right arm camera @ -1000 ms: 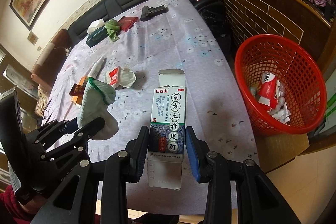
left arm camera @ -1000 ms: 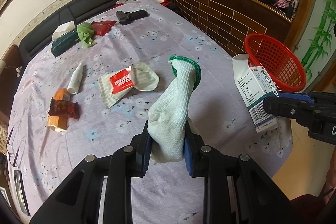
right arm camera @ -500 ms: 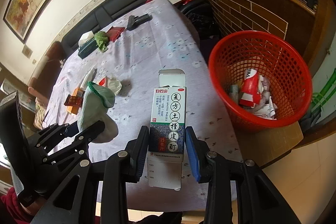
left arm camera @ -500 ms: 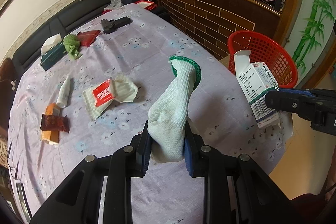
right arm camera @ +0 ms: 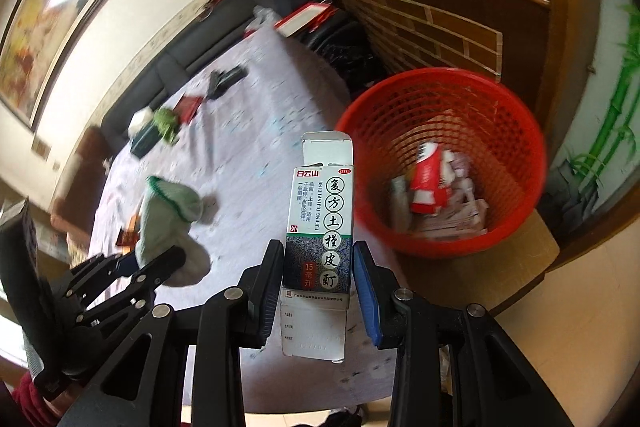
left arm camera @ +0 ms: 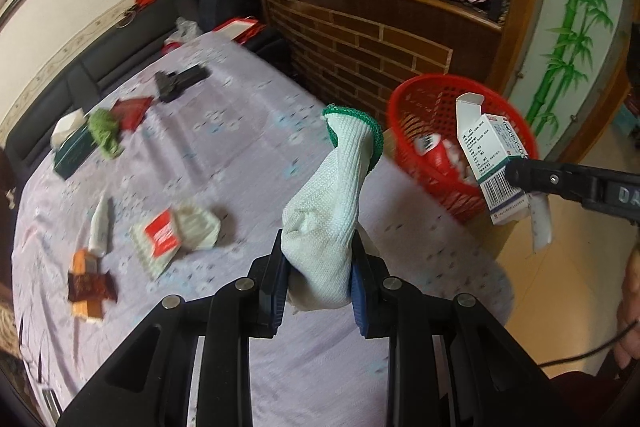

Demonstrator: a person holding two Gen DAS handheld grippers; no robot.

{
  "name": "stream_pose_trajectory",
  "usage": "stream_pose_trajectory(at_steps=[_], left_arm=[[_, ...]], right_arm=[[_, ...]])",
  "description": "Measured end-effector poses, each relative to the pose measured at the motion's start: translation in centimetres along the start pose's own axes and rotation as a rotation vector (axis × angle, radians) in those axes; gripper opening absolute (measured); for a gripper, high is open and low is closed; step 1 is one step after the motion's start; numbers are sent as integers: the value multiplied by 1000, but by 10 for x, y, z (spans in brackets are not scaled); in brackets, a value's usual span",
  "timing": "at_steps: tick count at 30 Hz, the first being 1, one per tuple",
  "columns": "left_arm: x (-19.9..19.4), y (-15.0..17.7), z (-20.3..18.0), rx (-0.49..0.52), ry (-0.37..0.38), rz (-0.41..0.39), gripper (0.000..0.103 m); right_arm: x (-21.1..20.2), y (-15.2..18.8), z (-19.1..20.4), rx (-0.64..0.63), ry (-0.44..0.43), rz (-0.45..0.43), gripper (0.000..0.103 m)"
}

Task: Collect trash
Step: 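Carry the sock and medicine box toward the red wastebasket, then open both tools to drop the sock and medicine box into the wastebasket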

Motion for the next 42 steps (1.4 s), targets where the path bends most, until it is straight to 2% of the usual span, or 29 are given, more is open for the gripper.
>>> stream_pose_trajectory(at_steps=[9,14,19,25,27,28,29,31,33,37,42], left_arm=[[9,-50,-51,67,152,33,25],[20,-73,-80,110,181,40,26],[35,-88,-95,99,204,66,26],[45,-105,-99,70,200,71,27],[43,-111,-99,56,198,53,37],[41,-113,-99,50,203,43,47],[39,-115,-99,47,206,32,51],[35,-116,-99,44,204,22,55],[32,-115,-96,33,196,19,55],[28,-103,-80,-16,164,24,55],[26,-83,-55,-124,131,41,55]], right_arm=[[-28,-26,-63,167,27,-87,38],[-34,-39,-88,220,26,-101,38],[-37,-52,-101,233,23,-107,38],[-35,-72,-106,207,22,-107,39],[-32,-79,-107,194,24,-105,40],[-30,-82,-106,188,24,-104,40],[-29,-86,-107,184,29,-104,41],[-28,-92,-109,182,30,-100,50],[-31,-95,-110,183,28,-114,56],[-33,-93,-112,173,9,-98,57],[-25,-81,-99,139,-47,-42,57]])
Point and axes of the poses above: each gripper's, at about its wrist camera, not at the fingertips, and x roughly the way its jaws point, z to its left, y to its underside, the point moved 3 cm from there along x, roughly the way its jaws point, and after that the axes turned 2 degrees about z, right-handed, at the moved point
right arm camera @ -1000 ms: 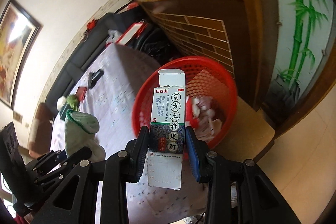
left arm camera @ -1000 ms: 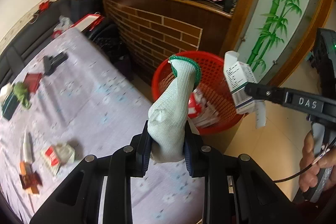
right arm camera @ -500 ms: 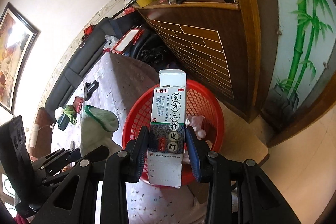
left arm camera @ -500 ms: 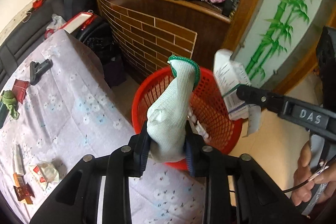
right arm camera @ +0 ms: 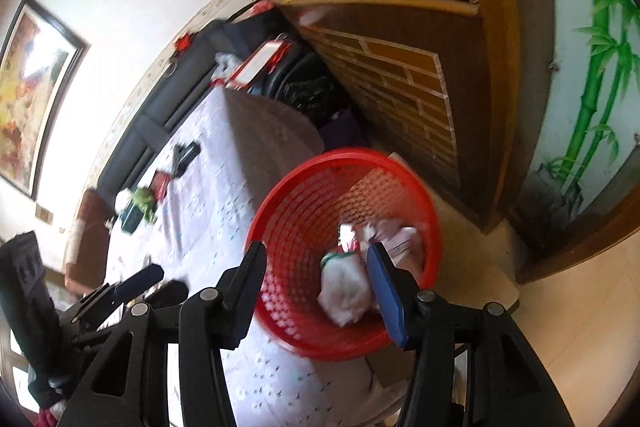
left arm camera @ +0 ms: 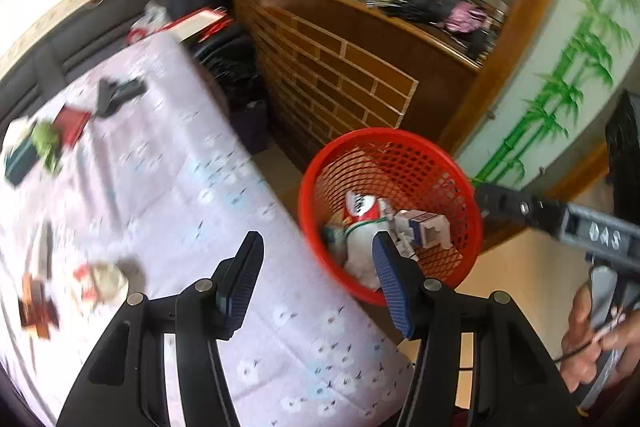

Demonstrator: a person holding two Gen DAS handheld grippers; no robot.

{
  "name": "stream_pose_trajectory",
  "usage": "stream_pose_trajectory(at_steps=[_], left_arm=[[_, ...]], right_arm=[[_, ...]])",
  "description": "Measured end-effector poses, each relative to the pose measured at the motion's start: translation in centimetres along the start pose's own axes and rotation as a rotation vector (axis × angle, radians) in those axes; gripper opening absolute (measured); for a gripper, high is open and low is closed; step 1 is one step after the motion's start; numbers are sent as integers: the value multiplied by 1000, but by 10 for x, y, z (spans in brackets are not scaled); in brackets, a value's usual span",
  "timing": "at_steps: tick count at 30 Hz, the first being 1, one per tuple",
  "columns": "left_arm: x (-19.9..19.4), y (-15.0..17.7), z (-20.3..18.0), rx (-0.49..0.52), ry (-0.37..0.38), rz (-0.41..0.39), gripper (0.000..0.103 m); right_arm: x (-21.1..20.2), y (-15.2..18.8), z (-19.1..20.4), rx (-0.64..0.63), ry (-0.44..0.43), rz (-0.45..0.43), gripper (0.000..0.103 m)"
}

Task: Collect trash
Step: 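Open both tools to drop the sock and medicine box into the wastebasket, then move both open tools back over the table toward the remaining items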

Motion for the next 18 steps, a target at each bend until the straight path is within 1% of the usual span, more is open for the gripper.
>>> stream_pose_trajectory(at_steps=[5,9,11,15,18], left_arm=[[-11,24,26,-91,-54,-7,55],[-19,46,52,-157,-76,-12,55],[-23,58,68,-173,-82,-9,55],[-38,84,109,-207,-99,-5,55],[-48,104,149,-266,-119,-14,57]], right_arm=[[10,20,31,-120,-60,52,57],[18,39,62,-241,-96,82,57],[23,47,75,-277,-107,89,57],[35,64,107,-290,-127,107,57],[42,79,134,-315,-144,130,57]])
Point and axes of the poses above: each gripper's, at about its wrist camera, not at the fingertips, and x roughly the way its jaws point, z to its left, y to its underside, the point moved 3 cm from there along x, roughly the way its jaws point, and after that the axes turned 2 degrees about z, right-handed, at the moved point
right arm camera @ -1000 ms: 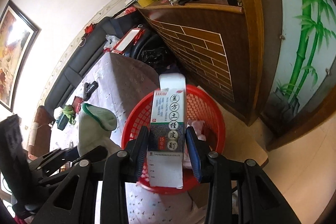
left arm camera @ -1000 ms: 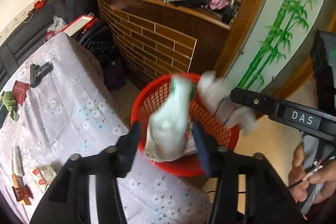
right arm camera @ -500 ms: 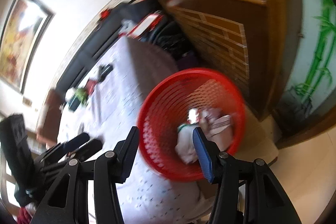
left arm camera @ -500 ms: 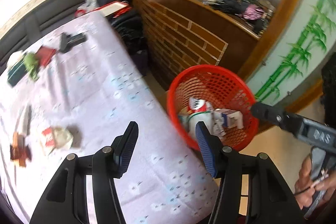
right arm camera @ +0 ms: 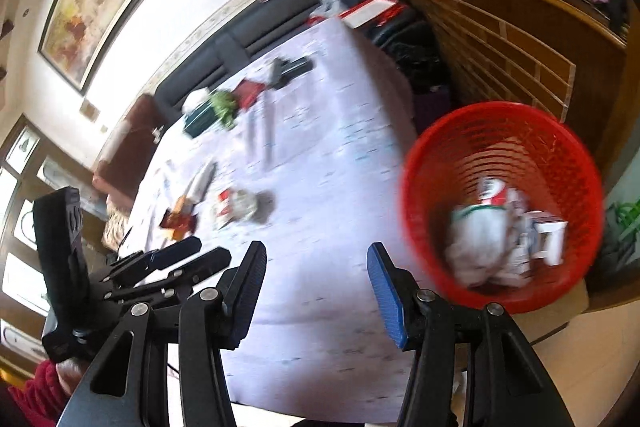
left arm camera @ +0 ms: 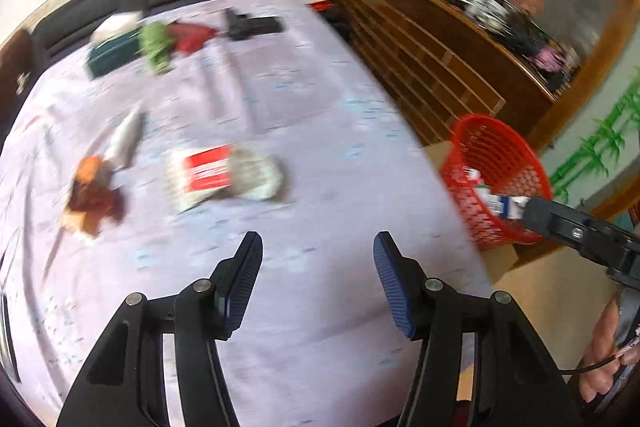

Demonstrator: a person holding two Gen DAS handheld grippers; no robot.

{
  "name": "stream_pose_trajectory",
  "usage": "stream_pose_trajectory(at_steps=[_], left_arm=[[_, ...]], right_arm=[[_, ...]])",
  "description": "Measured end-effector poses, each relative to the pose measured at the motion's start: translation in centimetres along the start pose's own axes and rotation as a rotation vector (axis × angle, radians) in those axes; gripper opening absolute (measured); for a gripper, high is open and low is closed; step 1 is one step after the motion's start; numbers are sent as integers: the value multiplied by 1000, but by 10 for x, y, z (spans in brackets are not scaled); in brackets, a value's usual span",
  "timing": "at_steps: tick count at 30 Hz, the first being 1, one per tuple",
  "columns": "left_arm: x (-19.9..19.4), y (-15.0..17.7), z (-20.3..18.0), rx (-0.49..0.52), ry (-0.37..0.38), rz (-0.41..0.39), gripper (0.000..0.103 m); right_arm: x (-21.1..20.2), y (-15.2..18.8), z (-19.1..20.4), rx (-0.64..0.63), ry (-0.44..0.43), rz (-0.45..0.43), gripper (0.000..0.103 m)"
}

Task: Collect trash
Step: 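Move both open tools back over the table toward the remaining items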

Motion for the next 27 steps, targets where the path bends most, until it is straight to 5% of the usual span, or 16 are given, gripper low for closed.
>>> stream_pose_trajectory(at_steps=[10,14,24,27], left_arm=[[-14,13,182,-279,-103,-22,57],[-1,4,225,-309,-118,-14,57],[50,-20,235,-265,-94,10,54],[63,-27,231,-251,-101,18,40]], right_arm=[[38,19,70,-53,23,42,57],[50,21,84,-57,39,50,57],[69,20,99,-60,92,69,57],[70,19,96,-54,108,75,57]])
Point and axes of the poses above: each gripper's, at about its wrist camera, not at the fingertips, and x roughly the way its jaws point, z to its left, y to its underside, the point moved 3 cm from there along x, roughly the way its jaws point, and after that the axes turned 2 degrees about z, right-handed, at the moved point
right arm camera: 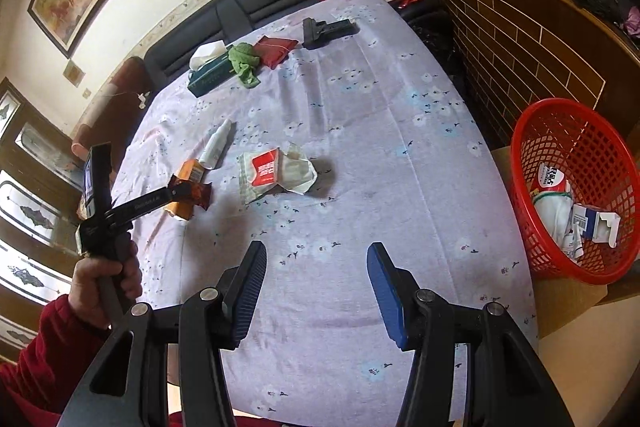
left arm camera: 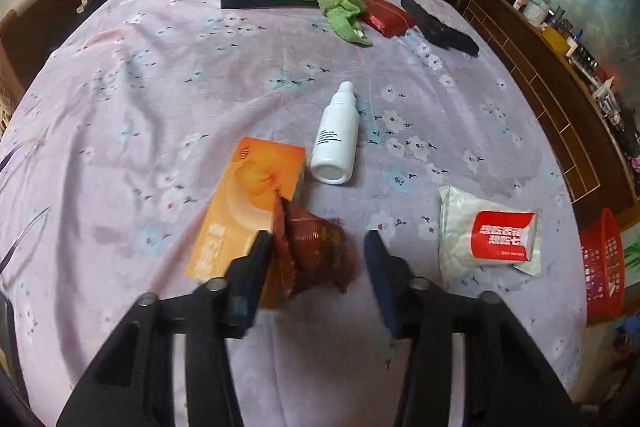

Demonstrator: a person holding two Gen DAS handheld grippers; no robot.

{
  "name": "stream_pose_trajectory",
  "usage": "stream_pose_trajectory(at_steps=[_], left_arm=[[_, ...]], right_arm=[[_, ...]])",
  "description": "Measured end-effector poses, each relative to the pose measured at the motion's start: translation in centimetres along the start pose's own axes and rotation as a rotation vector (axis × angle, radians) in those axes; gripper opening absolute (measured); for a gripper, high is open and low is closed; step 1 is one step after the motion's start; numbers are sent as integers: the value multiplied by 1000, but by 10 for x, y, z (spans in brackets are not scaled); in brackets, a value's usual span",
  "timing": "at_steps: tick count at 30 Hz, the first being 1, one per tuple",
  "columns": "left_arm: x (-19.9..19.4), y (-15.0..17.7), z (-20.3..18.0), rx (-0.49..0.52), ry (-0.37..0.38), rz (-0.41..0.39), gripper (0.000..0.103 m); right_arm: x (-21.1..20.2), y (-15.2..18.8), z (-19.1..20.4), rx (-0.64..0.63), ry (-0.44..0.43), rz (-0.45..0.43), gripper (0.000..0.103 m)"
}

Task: Collect trash
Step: 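Move both open tools back over the table toward the remaining items, then grasp the wet-wipe packet with the right tool while the left tool grasps the brown wrapper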

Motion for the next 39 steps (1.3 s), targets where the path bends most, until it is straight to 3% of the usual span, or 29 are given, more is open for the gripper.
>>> stream_pose_trajectory(at_steps=[1,7,11,24,28,33,36,39], left_arm=[[1,-2,-3,15,-16,-15,34],[-4,0,-11,43,-62,-51,27],[-21,15,-6,19,-7,-37,27],[-69,79,5,-9,-2,-14,27],[-74,88,8,-15,-12,-15,27],[-73,89,10,-21,-14,-13,27],[-72,89,8,-13,-12,-12,27],[-72,91,3,2,-12,-14,27]], right_arm=[[1,-1,-1,1,4,3,57],[10,-11,3,-23,16,23,57],[26,-29,13,-75,-2,34,57],[156,-117,57,-199,-108,143,56],[184,-110,55,-204,-127,236,56],[179,-79,72,-291,-151,273,58],[186,-57,82,-361,-94,297,58],[187,-42,88,-389,-98,309,58]])
Point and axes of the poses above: each gripper's, at about its wrist camera, not at the fingertips, and x roughly the way its jaws point, z to its left, y to its underside, the point moved 3 cm from there along x, roughly the way its jaws point, and after that the axes turned 2 degrees about z, right-handed, at the moved point
